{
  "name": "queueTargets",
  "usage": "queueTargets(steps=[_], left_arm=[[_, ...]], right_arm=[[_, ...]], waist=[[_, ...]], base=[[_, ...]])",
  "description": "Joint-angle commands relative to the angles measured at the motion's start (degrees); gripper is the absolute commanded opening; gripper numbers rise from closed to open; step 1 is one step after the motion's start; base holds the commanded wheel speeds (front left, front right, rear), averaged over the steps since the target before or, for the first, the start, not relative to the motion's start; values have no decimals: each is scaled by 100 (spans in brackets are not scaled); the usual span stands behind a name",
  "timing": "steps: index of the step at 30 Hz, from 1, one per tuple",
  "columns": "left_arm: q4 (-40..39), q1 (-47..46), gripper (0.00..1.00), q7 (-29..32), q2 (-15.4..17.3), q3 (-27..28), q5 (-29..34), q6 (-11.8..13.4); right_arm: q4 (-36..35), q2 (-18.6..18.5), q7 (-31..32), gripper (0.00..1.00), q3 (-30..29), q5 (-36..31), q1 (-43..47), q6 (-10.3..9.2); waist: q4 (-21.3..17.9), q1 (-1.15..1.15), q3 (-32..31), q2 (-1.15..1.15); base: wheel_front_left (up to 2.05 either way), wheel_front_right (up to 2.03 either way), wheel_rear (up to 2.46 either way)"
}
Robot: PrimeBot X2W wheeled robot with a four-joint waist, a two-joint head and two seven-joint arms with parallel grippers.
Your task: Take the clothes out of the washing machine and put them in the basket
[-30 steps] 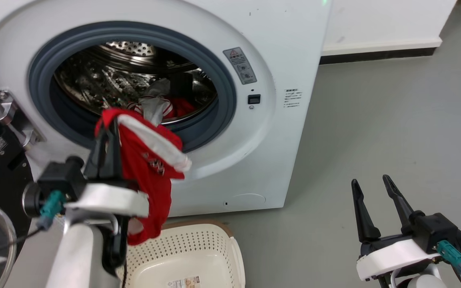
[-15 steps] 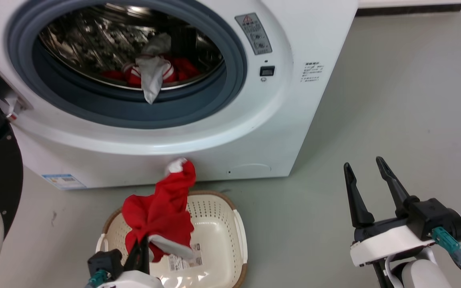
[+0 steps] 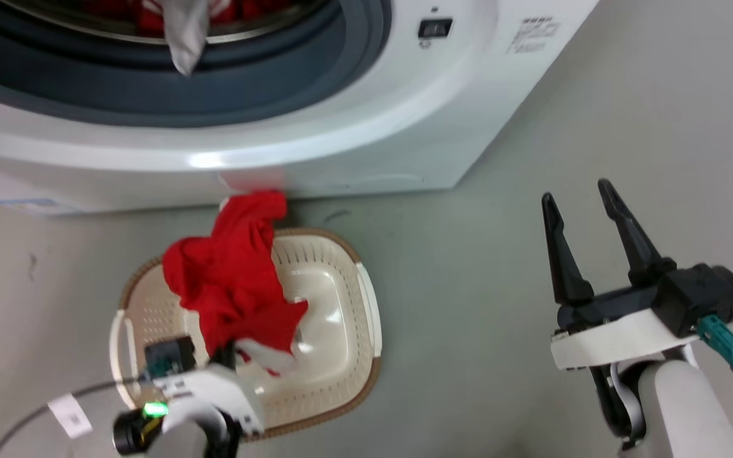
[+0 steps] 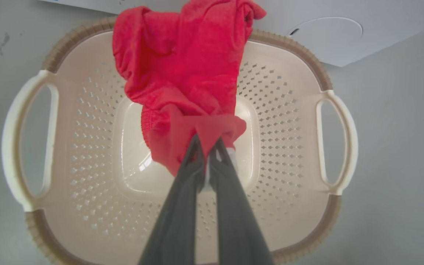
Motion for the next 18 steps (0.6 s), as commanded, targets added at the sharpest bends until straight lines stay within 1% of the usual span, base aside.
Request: queueTargets(steps=[1,4,7,13,14,15,16,17,18], left_arm=[[93,-184,0,-46,57,49,-38,-1],[558,-742,0,-52,217,136,-67,40],[860,-1206,0,-72,399,223,-94,95],[1102,-1660,0,-88,664,418,-137,233],[1113,-1679,9,-88,659,435,-141,253],[1120,-1693,35,-88,653,453,-138,269],[1110,-1697,83,-89,653,490,-154,278],[1109,-1679,100,-89,652,508,-148,289],[1111,-1639,100,-89,657,519,-129,291]], right_arm=[[-35,10,-12,100,23,-39,-132,-4],[-130,10,-12,100,86,-26,-284,-4],[-202,9,-12,100,129,36,-403,-4],[-233,9,-12,100,160,139,-515,-4],[-225,9,-12,100,161,153,-530,-4],[-213,9,-12,100,158,161,-536,-4],[-197,10,-12,100,151,167,-539,-4],[-183,10,-12,100,140,181,-550,-4],[-180,10,-12,100,135,178,-565,-4]], waist=[[-123,-1,588,0],[-236,-1,999,0],[-365,-1,1312,0],[-523,-1,1613,0],[-534,-1,1621,0],[-541,-1,1622,0],[-544,-1,1611,0],[-544,-1,1583,0],[-538,-1,1539,0]], base=[[0,0,0],[0,0,0],[0,0,0],[0,0,0],[0,0,0],[0,0,0],[0,0,0],[0,0,0],[0,0,0]])
